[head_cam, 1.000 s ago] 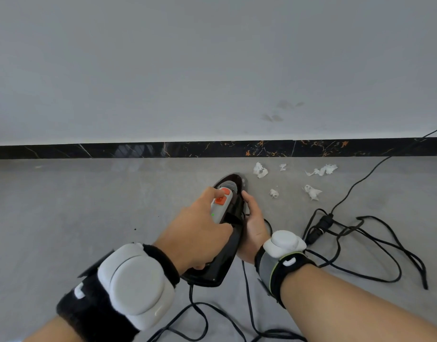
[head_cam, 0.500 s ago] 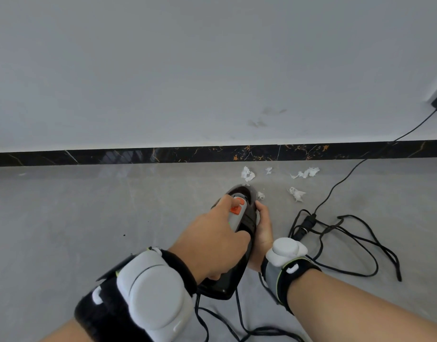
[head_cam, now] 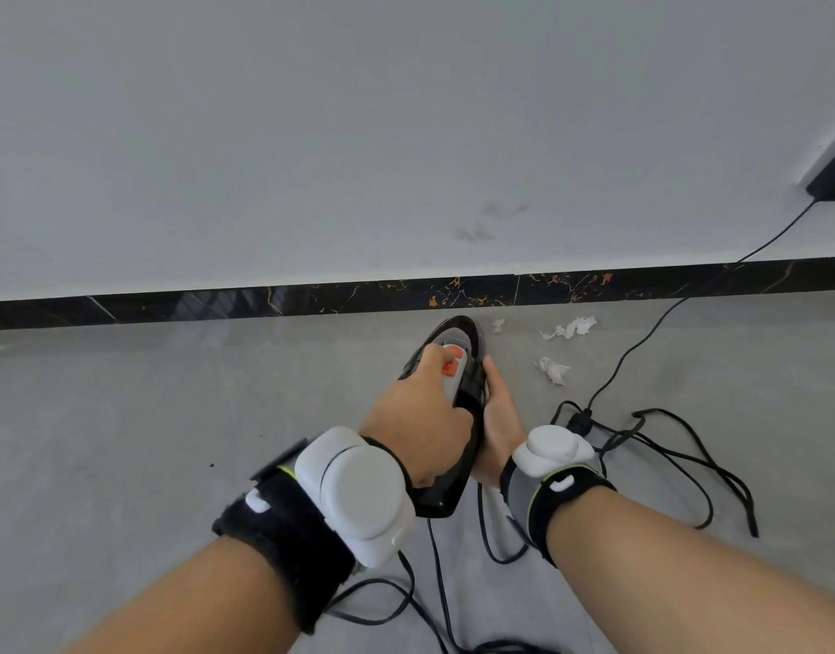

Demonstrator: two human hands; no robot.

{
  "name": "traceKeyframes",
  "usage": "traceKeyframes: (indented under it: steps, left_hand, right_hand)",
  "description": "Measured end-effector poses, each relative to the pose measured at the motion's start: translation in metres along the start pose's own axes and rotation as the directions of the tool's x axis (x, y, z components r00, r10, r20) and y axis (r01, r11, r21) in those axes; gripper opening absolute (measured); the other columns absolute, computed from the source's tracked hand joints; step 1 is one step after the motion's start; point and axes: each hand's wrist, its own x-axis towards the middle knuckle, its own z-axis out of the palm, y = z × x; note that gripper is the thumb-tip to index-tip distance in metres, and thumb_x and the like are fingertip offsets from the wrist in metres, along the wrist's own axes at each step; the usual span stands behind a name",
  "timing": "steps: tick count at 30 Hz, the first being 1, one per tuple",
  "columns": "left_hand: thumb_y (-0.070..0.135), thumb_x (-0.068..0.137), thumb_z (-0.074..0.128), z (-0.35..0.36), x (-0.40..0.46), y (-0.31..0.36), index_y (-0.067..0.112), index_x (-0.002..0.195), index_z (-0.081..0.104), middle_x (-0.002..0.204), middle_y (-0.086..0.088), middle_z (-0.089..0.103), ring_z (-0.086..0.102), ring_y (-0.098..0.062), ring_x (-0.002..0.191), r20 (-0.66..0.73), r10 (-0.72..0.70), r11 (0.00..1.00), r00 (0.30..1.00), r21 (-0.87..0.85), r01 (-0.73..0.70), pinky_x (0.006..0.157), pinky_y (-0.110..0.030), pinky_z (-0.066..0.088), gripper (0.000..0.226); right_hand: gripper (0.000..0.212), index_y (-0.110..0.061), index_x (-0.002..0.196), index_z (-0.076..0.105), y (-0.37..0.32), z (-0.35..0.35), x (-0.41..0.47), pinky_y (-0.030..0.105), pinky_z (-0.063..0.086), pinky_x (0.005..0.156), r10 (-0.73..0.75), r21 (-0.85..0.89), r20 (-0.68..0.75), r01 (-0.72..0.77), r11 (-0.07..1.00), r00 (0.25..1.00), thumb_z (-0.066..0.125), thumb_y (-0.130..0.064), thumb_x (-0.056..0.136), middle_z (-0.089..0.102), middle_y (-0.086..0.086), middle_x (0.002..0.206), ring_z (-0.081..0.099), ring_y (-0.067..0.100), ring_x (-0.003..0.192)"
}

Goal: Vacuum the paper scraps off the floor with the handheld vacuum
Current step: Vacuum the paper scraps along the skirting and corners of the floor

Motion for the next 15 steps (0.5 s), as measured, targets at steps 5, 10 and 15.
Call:
traceKeyframes:
  steps: [5,10,15]
  left_hand:
    - [0.016,0.093,0.053,0.002,-0.009,-0.005,0.041,0.140,0.026,0.084,-0.003,0.057,0.057,-0.022,0.062,0.016,-0.021,1.000,1.000,0.008,0.021,0.046,-0.028,0.050,0.059]
    - [0.016,0.095,0.052,-0.006,-0.029,-0.006,0.042,0.140,0.024,0.085,-0.005,0.057,0.055,-0.017,0.055,0.049,-0.037,0.998,0.998,0.049,0.034,0.037,-0.022,0.046,0.059]
    - [0.018,0.096,0.051,-0.014,-0.053,-0.003,0.043,0.140,0.025,0.074,0.000,0.051,0.050,-0.013,0.047,0.080,-0.021,0.993,0.997,0.115,0.012,0.032,-0.019,0.040,0.057]
  right_hand:
    - [0.055,-0.012,0.111,0.080,0.000,-0.007,-0.007,0.042,0.056,0.088,0.026,-0.010,0.013,-0.026,1.000,1.000,0.052,-0.058,0.096,0.078,0.017,0.107,0.077,0.030,0.088]
    - [0.050,-0.009,0.081,0.084,0.002,-0.014,-0.016,0.037,0.057,0.080,0.067,-0.072,0.030,-0.065,0.995,0.997,0.061,-0.053,0.087,0.078,0.014,0.091,0.077,0.029,0.075]
    - [0.069,-0.011,0.121,0.076,0.016,-0.017,-0.024,0.039,0.057,0.090,0.107,-0.141,0.013,-0.104,0.985,0.994,0.067,-0.063,0.076,0.076,0.014,0.113,0.075,0.030,0.096]
